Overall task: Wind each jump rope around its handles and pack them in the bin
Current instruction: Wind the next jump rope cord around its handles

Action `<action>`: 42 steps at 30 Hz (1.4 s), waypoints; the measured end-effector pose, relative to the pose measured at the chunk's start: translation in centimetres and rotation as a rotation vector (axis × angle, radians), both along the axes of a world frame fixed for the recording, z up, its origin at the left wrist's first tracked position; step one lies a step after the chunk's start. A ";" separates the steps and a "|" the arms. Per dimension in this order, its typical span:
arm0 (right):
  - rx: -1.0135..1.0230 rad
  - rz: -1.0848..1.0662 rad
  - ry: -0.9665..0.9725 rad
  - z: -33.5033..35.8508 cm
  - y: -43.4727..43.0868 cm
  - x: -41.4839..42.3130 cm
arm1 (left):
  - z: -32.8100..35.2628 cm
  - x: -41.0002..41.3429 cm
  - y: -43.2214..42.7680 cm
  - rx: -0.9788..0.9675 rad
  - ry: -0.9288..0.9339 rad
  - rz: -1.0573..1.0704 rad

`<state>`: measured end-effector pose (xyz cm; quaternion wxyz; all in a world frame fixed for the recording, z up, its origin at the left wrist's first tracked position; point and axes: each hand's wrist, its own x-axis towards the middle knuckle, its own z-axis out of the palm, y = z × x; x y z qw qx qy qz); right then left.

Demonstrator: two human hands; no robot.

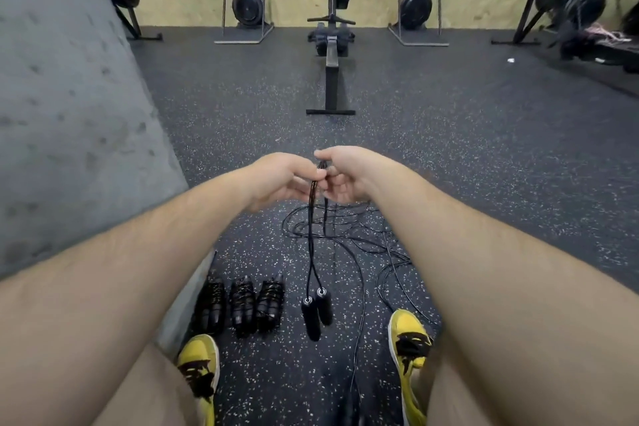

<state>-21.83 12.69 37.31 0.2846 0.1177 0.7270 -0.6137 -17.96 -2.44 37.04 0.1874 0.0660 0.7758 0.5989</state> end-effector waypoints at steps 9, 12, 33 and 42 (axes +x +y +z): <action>0.085 -0.073 0.297 1.7 -0.4 -0.6 | -0.6 -2.8 -0.2 0.017 -0.128 0.189; 0.047 0.205 0.315 3.5 -0.1 0.7 | -0.1 -3.9 1.2 0.244 -0.258 0.261; -0.121 0.028 0.825 3.7 -1.3 0.3 | 2.5 -3.3 -1.5 0.532 -0.181 0.210; 0.145 0.319 0.522 1.3 -0.4 2.3 | 3.6 -4.2 0.1 0.293 0.058 0.201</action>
